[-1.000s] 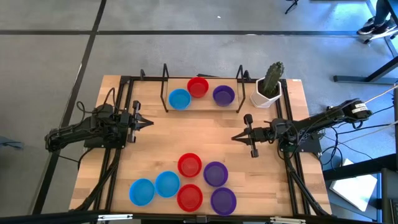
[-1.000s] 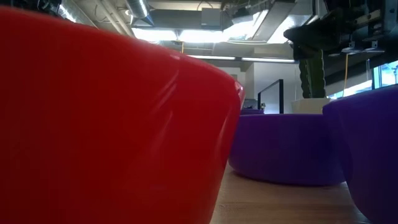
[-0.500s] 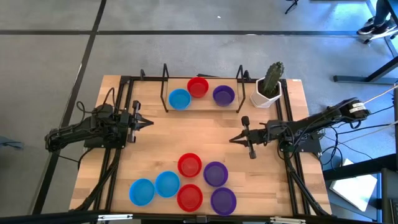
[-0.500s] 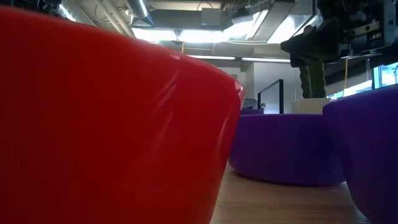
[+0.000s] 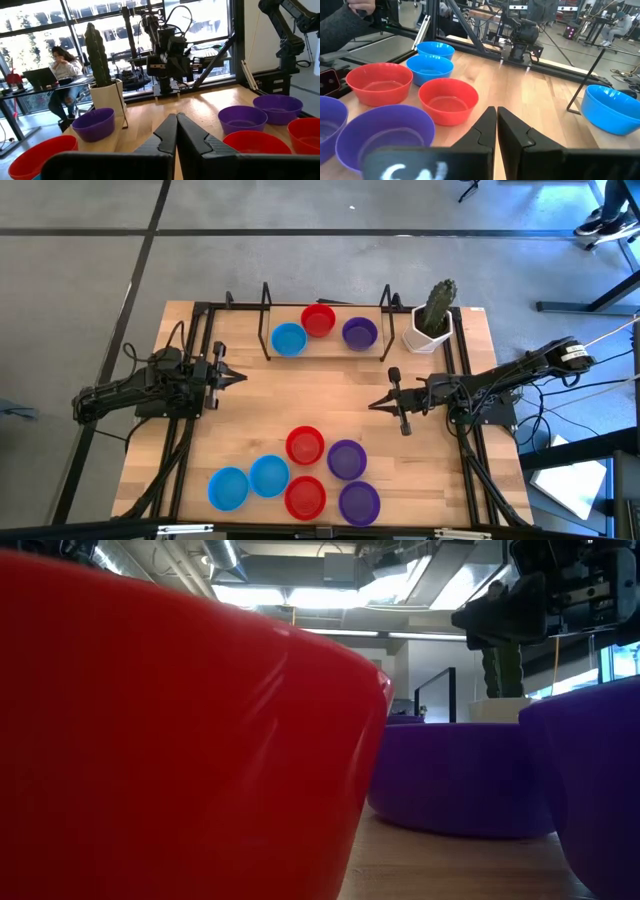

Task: Pick & Place Mini bowls
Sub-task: Stack the purple bowl on top of the purple bowl on the shelf

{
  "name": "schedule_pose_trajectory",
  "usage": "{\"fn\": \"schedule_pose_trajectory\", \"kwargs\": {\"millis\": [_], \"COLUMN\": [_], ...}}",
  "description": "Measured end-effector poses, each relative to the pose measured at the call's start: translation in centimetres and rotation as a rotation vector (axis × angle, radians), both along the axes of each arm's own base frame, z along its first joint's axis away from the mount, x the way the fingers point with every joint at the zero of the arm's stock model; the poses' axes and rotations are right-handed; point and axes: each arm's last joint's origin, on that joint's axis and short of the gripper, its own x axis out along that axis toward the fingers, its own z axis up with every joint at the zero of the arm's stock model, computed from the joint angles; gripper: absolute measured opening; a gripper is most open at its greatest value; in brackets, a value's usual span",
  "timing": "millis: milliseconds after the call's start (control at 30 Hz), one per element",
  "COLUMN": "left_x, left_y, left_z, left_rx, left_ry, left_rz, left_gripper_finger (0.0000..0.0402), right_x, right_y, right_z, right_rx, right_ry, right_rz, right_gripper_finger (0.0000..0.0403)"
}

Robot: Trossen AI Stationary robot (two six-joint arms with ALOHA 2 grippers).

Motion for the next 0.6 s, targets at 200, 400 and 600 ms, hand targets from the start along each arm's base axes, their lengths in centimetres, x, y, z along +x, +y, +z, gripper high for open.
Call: {"fn": "schedule_pose_trajectory", "kwargs": {"millis": [200,400,600], "left_x": [0.0,0.0,0.0], "left_y": [0.0,0.0,0.0], "left_z": [0.0,0.0,0.0], "left_rx": [-0.014,-0.008,-0.005], "left_ry": [0.0,0.001,0.0], "left_rz": [-0.001,-0.001,0.0], "left_gripper_finger": [0.0007,0.0002,0.0007], "right_x": [0.0,0.0,0.0], "right_y": [0.0,0.0,0.0], "right_z": [0.0,0.0,0.0], "right_rx": [0.022,-0.001,0.0], "right_ry": [0.003,0.0,0.0], "right_rz": [-0.001,0.0,0.0], "right_gripper_finger": [0.0018,0.0018,0.0018]}}
